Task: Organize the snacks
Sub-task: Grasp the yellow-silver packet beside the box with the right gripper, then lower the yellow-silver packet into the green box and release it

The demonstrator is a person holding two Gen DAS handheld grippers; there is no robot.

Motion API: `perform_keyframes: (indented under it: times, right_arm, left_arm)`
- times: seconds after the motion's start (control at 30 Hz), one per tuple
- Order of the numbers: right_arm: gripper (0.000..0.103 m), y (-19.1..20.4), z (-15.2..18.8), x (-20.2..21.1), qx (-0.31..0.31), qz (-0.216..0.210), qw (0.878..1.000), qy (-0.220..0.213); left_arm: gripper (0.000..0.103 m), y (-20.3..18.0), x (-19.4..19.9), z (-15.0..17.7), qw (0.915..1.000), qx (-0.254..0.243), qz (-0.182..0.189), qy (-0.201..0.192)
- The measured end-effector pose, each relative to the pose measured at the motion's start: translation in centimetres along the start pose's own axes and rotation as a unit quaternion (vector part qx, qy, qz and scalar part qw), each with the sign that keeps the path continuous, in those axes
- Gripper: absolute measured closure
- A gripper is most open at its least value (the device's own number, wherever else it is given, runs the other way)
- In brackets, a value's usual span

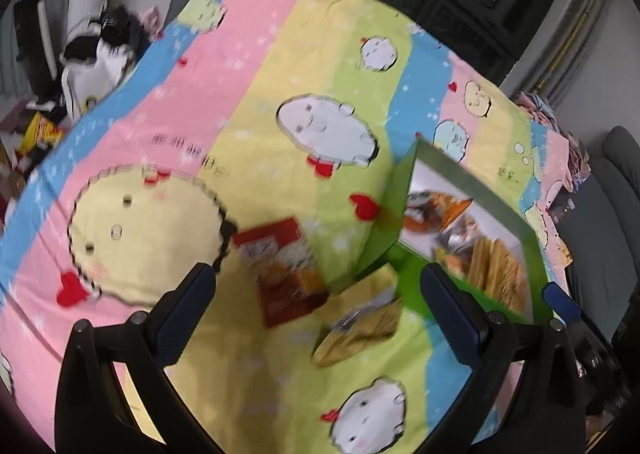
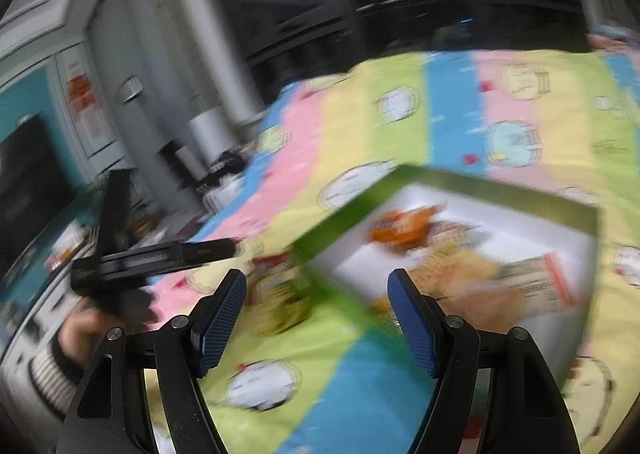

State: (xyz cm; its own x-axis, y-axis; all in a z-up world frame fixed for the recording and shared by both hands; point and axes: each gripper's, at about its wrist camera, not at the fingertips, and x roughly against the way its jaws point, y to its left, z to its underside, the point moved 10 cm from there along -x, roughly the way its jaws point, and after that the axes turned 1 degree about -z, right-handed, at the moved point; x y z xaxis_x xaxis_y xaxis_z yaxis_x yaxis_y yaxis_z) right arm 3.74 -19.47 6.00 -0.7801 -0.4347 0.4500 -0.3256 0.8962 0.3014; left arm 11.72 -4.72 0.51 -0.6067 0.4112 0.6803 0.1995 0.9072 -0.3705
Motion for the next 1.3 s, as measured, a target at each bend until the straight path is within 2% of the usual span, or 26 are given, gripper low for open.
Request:
perform_keyframes:
  times: [0.03, 0.1, 0.17, 0.27, 0.4, 0.53, 0.63, 0.67, 0.83, 0.87, 0.9, 0.93, 1.17, 1.3]
  right_arm:
    - [0.029, 1.0, 0.5, -0.7, 0.006, -0.017, 1.0, 0.011]
    - [0.029, 2.1, 1.6, -1.9, 0.02, -0.022, 0.999, 0.028]
    - [0.029, 2.5, 2.8, -3.6, 0.035, -0.008, 0.998, 0.05]
    - [0.029, 2.4, 4.5, -6.0, 0.034, 0.016, 0.996, 0.08]
    - [0.029, 2.3, 6.2, -8.7, 0.02, 0.021, 0.993, 0.112]
    - [0.03, 2.5, 6.4, -10.8, 0.007, 0.024, 0.993, 0.113]
    - [0.048, 2.4, 6.3, -12.1, -0.005, 0.026, 0.992, 0.12]
    - [0.054, 2.4, 6.3, -12.4, -0.008, 0.024, 0.992, 0.124]
    - [0.067, 2.0, 6.5, -12.9, -0.025, 0.024, 0.991, 0.129]
    - [0.072, 1.9, 6.5, -12.9, -0.028, 0.023, 0.991, 0.129]
    - [0.083, 1.9, 6.5, -12.8, -0.027, 0.023, 0.991, 0.13]
    - [0.088, 2.2, 6.5, -12.6, -0.028, 0.011, 0.991, 0.129]
    - [0.088, 4.0, 5.0, -9.7, -0.012, 0.002, 0.996, 0.091]
    - [0.088, 4.5, 3.2, -7.5, -0.002, 0.008, 0.998, 0.06]
  left_arm:
    - [0.001, 0.2, -0.1, 0.6, 1.0, 0.003, 0.006, 0.005]
    - [0.001, 0.1, -0.7, 1.6, 0.9996, 0.005, 0.022, 0.017]
    - [0.001, -0.1, -1.1, 2.3, 0.9989, 0.001, 0.039, 0.027]
    - [0.002, -1.4, -1.8, 2.8, 0.9975, -0.031, 0.056, 0.028]
    - [0.015, -3.0, -3.1, 3.6, 0.9938, -0.077, 0.071, 0.037]
    - [0.031, -3.6, -4.9, 3.9, 0.9915, -0.091, 0.076, 0.054]
    - [0.04, -4.0, -5.2, 3.5, 0.9907, -0.093, 0.085, 0.052]
    - [0.047, -4.1, -5.2, 3.5, 0.9905, -0.097, 0.084, 0.05]
    - [0.051, -4.1, -5.4, 3.6, 0.9903, -0.092, 0.088, 0.055]
    - [0.052, -4.2, -5.2, 3.7, 0.9901, -0.096, 0.087, 0.054]
    - [0.053, -4.3, -5.1, 3.8, 0.9899, -0.101, 0.084, 0.053]
    - [0.053, -4.5, -4.9, 3.9, 0.9898, -0.104, 0.082, 0.053]
    - [0.053, -6.3, -1.7, 2.9, 0.9897, -0.111, 0.088, 0.02]
    - [0.053, -8.4, 0.1, 1.8, 0.9872, -0.132, 0.089, -0.002]
